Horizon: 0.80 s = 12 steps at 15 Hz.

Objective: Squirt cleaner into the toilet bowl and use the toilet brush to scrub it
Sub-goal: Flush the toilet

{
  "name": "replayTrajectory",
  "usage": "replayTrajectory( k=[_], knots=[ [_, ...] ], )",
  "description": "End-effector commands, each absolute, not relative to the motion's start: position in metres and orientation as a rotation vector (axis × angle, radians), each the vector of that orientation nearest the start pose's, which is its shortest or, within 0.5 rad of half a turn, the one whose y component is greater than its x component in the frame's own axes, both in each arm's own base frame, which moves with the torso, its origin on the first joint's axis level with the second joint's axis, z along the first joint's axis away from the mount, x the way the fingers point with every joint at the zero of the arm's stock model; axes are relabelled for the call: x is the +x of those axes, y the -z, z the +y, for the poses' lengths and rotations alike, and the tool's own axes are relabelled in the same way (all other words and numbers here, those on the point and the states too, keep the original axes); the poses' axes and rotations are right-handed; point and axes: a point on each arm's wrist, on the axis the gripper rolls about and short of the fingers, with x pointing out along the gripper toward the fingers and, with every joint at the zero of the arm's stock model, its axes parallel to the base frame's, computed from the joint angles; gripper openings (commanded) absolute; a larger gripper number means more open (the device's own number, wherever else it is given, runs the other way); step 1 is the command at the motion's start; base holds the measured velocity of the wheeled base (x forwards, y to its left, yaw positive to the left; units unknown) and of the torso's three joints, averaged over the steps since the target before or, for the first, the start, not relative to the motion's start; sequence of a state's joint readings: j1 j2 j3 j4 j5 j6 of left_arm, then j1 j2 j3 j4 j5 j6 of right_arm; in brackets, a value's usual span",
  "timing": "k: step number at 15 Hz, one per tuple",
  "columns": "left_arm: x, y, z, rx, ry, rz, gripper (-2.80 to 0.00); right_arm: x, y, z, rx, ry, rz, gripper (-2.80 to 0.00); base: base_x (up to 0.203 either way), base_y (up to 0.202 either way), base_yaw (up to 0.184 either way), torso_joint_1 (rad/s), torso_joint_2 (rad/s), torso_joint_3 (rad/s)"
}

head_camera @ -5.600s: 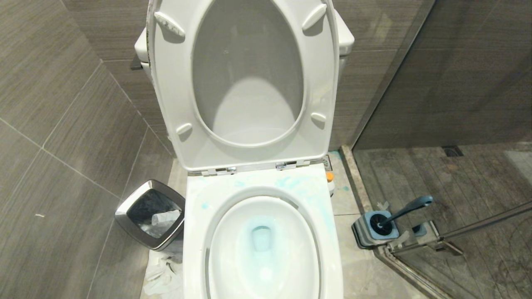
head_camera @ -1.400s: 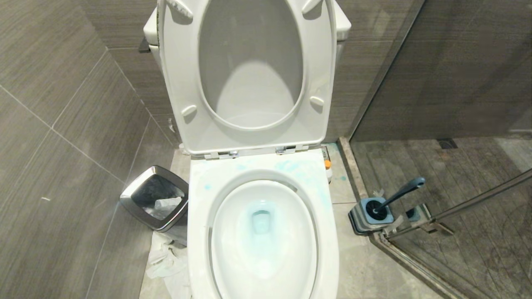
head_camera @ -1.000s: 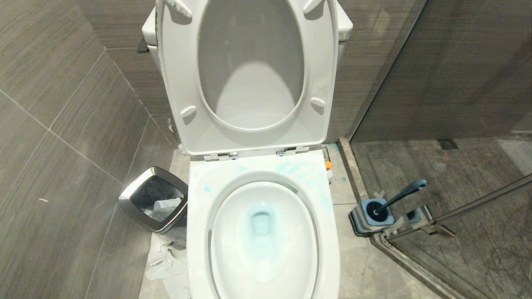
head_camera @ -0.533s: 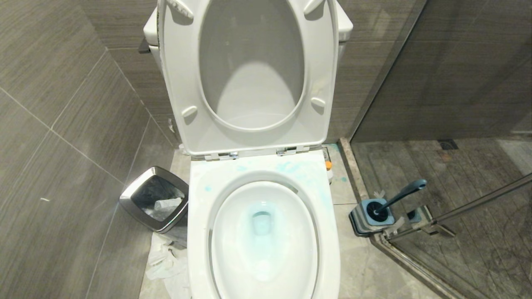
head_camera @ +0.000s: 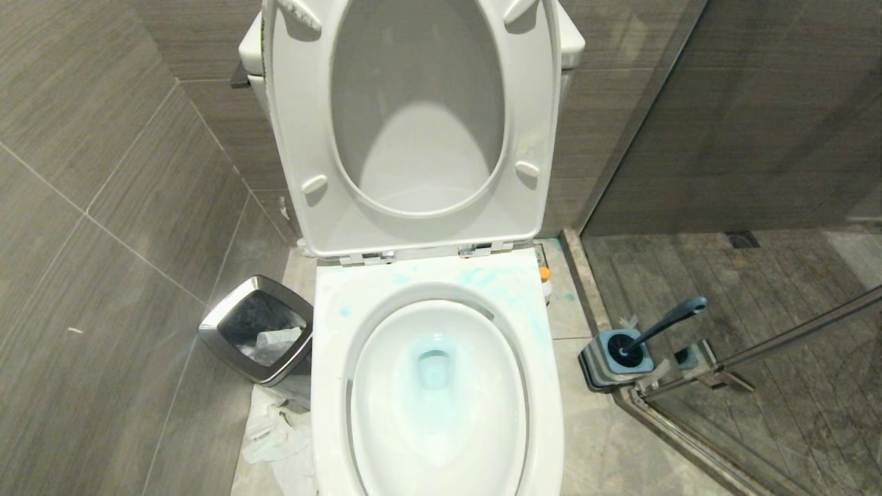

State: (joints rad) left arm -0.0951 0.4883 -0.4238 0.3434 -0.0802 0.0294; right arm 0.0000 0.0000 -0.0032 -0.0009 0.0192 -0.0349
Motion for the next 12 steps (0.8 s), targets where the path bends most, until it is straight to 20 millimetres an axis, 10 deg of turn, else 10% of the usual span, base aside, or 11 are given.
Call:
replayTrajectory(
  k=[1, 12],
  knots=[
    [-0.012, -0.339, -0.004, 0.036, 0.309, -0.108, -2.80, -0.023, -0.076, 0.000, -0.035, -0.020, -0.005, -2.80, 0.000, 0.000, 0.000, 0.000, 0.00, 0.000],
    [-0.020, -0.326, -0.004, 0.022, 0.516, -0.091, -2.80, -0.023, -0.077, 0.000, -0.035, -0.020, -0.003, -2.80, 0.000, 0.000, 0.000, 0.000, 0.00, 0.000]
  ],
)
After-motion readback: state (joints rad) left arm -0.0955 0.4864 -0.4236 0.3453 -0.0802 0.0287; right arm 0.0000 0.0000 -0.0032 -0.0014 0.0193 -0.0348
